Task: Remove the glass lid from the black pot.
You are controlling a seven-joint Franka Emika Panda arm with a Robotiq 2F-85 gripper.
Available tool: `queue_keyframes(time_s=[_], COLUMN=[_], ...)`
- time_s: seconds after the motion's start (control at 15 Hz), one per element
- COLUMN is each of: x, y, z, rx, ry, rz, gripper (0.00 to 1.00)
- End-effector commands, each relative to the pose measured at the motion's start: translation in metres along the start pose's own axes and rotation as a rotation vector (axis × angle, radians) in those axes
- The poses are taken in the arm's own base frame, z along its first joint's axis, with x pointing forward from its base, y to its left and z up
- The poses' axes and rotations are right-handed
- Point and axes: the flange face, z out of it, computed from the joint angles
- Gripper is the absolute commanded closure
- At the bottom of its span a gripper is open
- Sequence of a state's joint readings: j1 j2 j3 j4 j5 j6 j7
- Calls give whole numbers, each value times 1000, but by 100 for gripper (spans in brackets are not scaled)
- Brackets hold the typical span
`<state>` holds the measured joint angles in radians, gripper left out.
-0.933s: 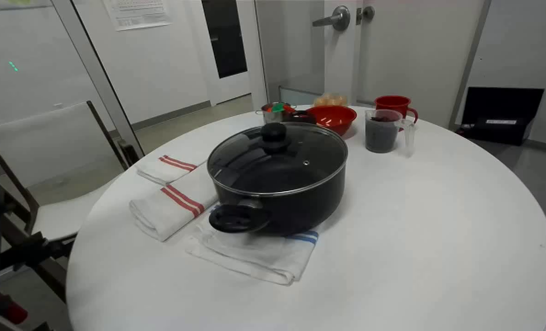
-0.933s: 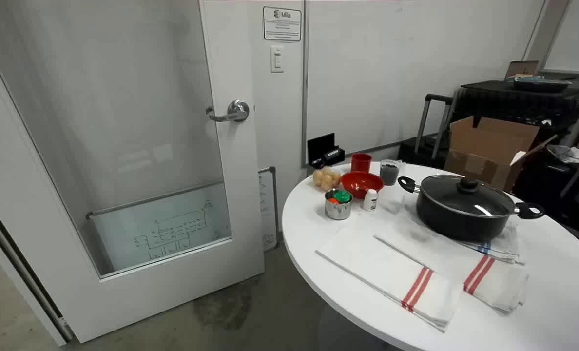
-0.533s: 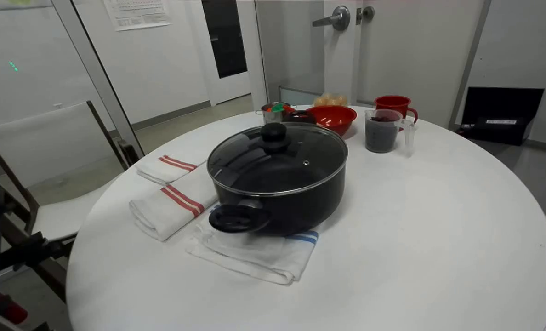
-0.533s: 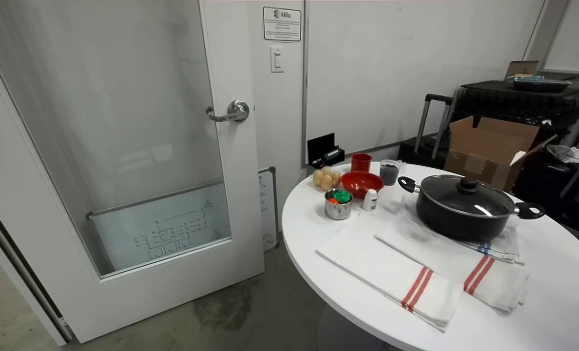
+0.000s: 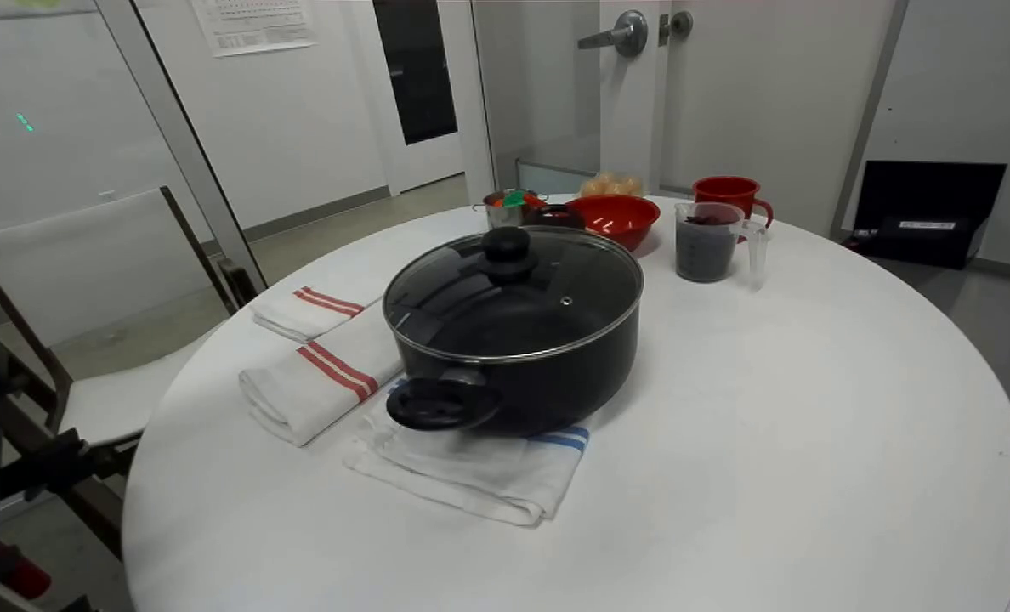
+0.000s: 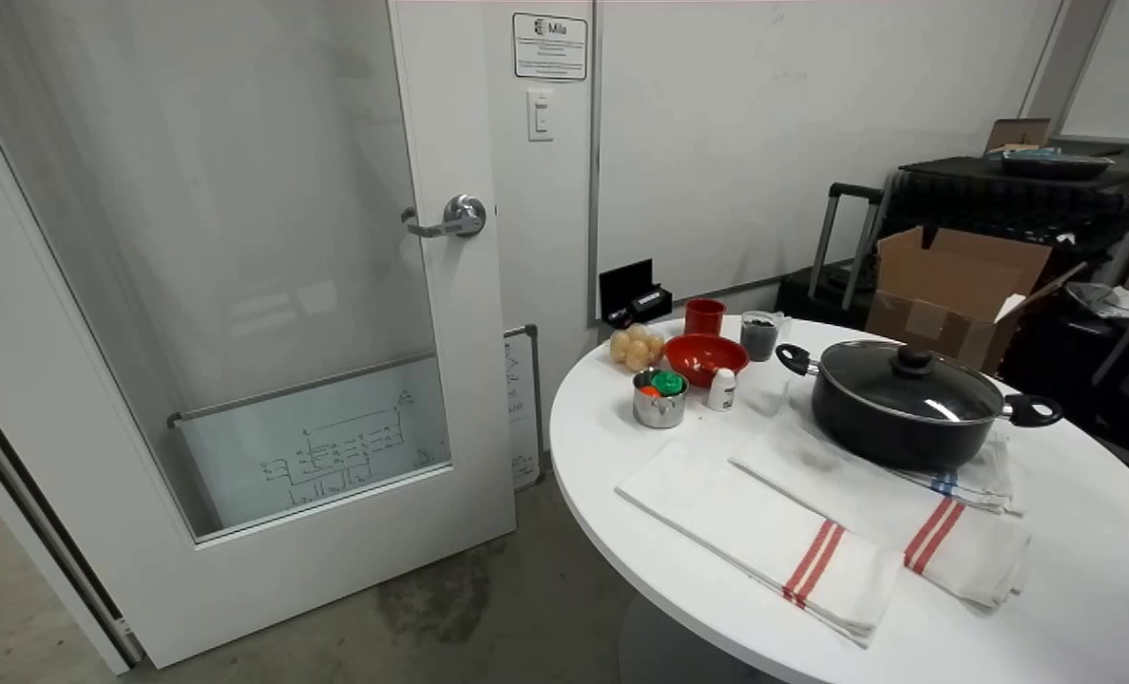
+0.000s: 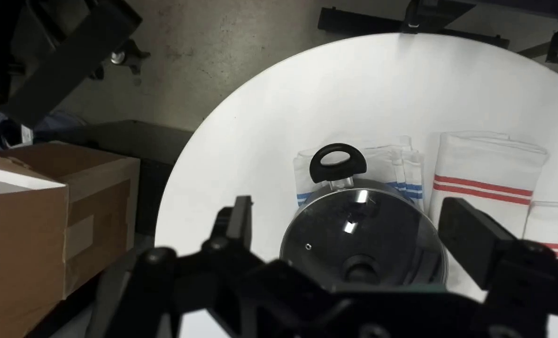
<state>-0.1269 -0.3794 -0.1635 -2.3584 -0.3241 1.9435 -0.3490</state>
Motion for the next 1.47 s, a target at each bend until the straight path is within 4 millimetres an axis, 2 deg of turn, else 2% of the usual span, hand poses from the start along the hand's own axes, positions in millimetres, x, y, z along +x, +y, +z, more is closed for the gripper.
queue_keyframes(time_s=[0.0, 0.67, 1.13, 1.4], x=[31, 130, 202, 229], y=[6, 17, 6, -6], z=[22, 116, 177, 206], rx=[26, 202, 266, 280], ry=[47, 147, 128, 104], rz=[-98, -328, -432, -460], gripper=[0, 0, 0, 0])
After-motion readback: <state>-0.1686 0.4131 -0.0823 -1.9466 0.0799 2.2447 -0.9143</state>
